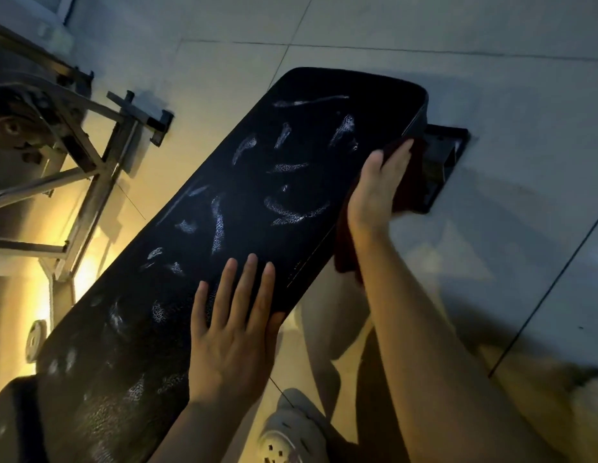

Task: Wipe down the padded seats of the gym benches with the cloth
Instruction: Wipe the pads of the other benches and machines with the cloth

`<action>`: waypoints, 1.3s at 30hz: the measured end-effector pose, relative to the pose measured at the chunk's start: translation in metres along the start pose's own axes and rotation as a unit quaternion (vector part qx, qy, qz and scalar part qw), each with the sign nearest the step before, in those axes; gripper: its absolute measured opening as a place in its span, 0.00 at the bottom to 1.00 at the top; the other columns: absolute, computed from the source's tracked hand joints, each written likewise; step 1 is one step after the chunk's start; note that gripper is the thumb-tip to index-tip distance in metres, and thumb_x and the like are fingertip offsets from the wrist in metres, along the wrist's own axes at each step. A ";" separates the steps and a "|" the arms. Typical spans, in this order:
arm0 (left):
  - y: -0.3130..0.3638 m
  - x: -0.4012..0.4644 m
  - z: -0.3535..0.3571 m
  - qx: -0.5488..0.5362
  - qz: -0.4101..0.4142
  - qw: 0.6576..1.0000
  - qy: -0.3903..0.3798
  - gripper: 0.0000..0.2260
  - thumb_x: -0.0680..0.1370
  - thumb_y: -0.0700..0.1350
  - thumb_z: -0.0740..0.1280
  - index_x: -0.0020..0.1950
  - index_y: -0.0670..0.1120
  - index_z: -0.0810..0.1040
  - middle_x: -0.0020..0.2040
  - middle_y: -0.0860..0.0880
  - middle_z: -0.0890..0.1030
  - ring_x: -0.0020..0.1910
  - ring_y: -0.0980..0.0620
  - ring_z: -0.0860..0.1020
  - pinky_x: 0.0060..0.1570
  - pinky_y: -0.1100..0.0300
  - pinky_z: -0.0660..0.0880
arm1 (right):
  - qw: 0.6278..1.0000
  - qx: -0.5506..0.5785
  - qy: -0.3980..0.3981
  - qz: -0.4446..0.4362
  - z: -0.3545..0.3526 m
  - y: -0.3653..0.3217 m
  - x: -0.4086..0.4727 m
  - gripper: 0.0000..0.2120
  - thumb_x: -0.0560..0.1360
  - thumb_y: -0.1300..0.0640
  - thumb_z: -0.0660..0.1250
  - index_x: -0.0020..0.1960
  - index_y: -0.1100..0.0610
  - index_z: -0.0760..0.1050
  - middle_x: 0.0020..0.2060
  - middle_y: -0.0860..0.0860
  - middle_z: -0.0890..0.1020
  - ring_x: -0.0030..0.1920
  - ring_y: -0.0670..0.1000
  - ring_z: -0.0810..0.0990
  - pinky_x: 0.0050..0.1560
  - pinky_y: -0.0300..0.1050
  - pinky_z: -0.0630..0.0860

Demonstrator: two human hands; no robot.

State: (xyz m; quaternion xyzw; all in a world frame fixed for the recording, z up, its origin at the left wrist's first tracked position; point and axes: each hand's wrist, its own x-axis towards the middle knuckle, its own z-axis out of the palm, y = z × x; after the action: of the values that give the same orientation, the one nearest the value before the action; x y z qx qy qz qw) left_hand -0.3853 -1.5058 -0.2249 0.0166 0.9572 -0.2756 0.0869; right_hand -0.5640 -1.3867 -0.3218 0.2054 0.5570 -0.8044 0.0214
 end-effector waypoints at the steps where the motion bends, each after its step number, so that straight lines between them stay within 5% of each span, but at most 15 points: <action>1: 0.000 0.000 0.000 -0.004 0.001 1.000 0.000 0.26 0.83 0.58 0.40 0.78 0.49 0.52 0.78 0.47 0.51 0.79 0.48 0.44 0.75 0.45 0.44 | 1.000 -0.003 0.002 0.012 -0.006 -0.005 0.022 0.31 0.83 0.44 0.46 0.79 0.57 0.39 0.79 0.56 0.45 0.79 0.52 0.44 0.78 0.52 0.45; 9: 0.000 0.000 0.000 -0.022 -0.001 1.000 -0.005 0.25 0.83 0.57 0.40 0.78 0.49 0.52 0.78 0.46 0.54 0.78 0.44 0.51 0.74 0.42 0.49 | 1.000 0.014 0.006 0.021 -0.002 0.006 0.018 0.32 0.82 0.42 0.47 0.80 0.54 0.39 0.79 0.55 0.44 0.79 0.53 0.45 0.78 0.57 0.50; 12: 0.000 -0.001 -0.002 -0.020 -0.003 1.000 -0.005 0.25 0.84 0.57 0.40 0.78 0.48 0.54 0.77 0.45 0.57 0.78 0.45 0.52 0.74 0.43 0.48 | 0.999 0.020 -0.013 -0.040 0.007 0.021 -0.029 0.31 0.82 0.46 0.48 0.79 0.54 0.40 0.79 0.54 0.45 0.79 0.51 0.45 0.78 0.57 0.50; 16: 0.001 -0.002 -0.004 -0.014 -0.005 1.000 -0.005 0.25 0.84 0.57 0.40 0.77 0.47 0.54 0.77 0.45 0.58 0.77 0.45 0.53 0.75 0.45 0.48 | 0.991 -0.004 -0.041 -0.127 0.016 0.035 -0.084 0.23 0.83 0.39 0.45 0.76 0.35 0.43 0.76 0.40 0.49 0.78 0.43 0.48 0.78 0.56 0.50; 19: 0.002 -0.003 -0.004 -0.012 -0.008 1.000 -0.004 0.25 0.84 0.56 0.41 0.78 0.47 0.54 0.77 0.45 0.57 0.78 0.45 0.52 0.74 0.44 0.49 | 0.989 0.081 0.025 -0.122 0.022 0.024 -0.079 0.23 0.84 0.51 0.47 0.77 0.52 0.50 0.77 0.55 0.56 0.77 0.57 0.57 0.73 0.63 0.61; 22: 0.002 -0.003 -0.003 -0.010 -0.010 1.000 -0.001 0.25 0.84 0.56 0.41 0.78 0.47 0.54 0.77 0.46 0.55 0.78 0.45 0.52 0.74 0.45 0.49 | 0.984 0.127 0.095 -0.079 0.020 0.004 -0.049 0.20 0.82 0.58 0.51 0.71 0.65 0.63 0.67 0.64 0.70 0.66 0.58 0.72 0.62 0.46 0.75; 26: 0.002 -0.003 -0.002 -0.021 -0.008 1.000 0.012 0.24 0.84 0.56 0.42 0.77 0.47 0.55 0.77 0.46 0.58 0.77 0.45 0.55 0.74 0.45 0.49 | 0.978 0.137 0.155 -0.020 0.001 -0.015 0.034 0.18 0.79 0.69 0.54 0.68 0.63 0.66 0.66 0.56 0.72 0.68 0.50 0.72 0.62 0.30 0.69; 29: 0.001 -0.002 -0.002 -0.021 -0.005 1.000 0.019 0.24 0.84 0.56 0.43 0.77 0.47 0.56 0.77 0.46 0.58 0.77 0.44 0.55 0.74 0.45 0.49 | 0.982 0.100 0.161 0.007 -0.009 -0.015 0.080 0.18 0.79 0.66 0.62 0.68 0.57 0.68 0.72 0.55 0.68 0.72 0.51 0.67 0.71 0.43 0.67; 32: 0.001 -0.002 -0.002 -0.025 -0.005 1.000 0.013 0.24 0.84 0.56 0.43 0.77 0.47 0.57 0.76 0.46 0.59 0.77 0.44 0.55 0.74 0.45 0.49 | 0.988 0.060 0.143 0.021 -0.010 -0.008 0.088 0.23 0.81 0.57 0.62 0.75 0.56 0.63 0.77 0.54 0.58 0.77 0.51 0.57 0.74 0.39 0.56; 36: 0.001 0.000 -0.002 -0.012 -0.006 1.000 0.012 0.24 0.84 0.56 0.43 0.77 0.48 0.56 0.76 0.46 0.58 0.77 0.45 0.53 0.75 0.46 0.48 | 0.994 0.034 0.083 0.055 -0.007 -0.007 0.088 0.31 0.81 0.44 0.53 0.80 0.52 0.49 0.79 0.53 0.50 0.79 0.53 0.50 0.77 0.57 0.53; 39: 0.001 -0.003 -0.002 -0.018 -0.008 1.000 0.003 0.24 0.84 0.56 0.41 0.77 0.48 0.56 0.76 0.45 0.59 0.78 0.45 0.52 0.75 0.46 0.47 | 0.998 0.019 0.037 0.041 -0.010 0.000 0.062 0.30 0.83 0.43 0.48 0.80 0.52 0.42 0.80 0.52 0.46 0.79 0.53 0.49 0.77 0.58 0.52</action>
State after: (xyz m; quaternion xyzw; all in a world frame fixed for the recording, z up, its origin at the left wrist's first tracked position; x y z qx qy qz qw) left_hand -0.3827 -1.5041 -0.2234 0.0083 0.9624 -0.2591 0.0816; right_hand -0.6176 -1.3656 -0.3471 0.2585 0.5332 -0.8050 0.0299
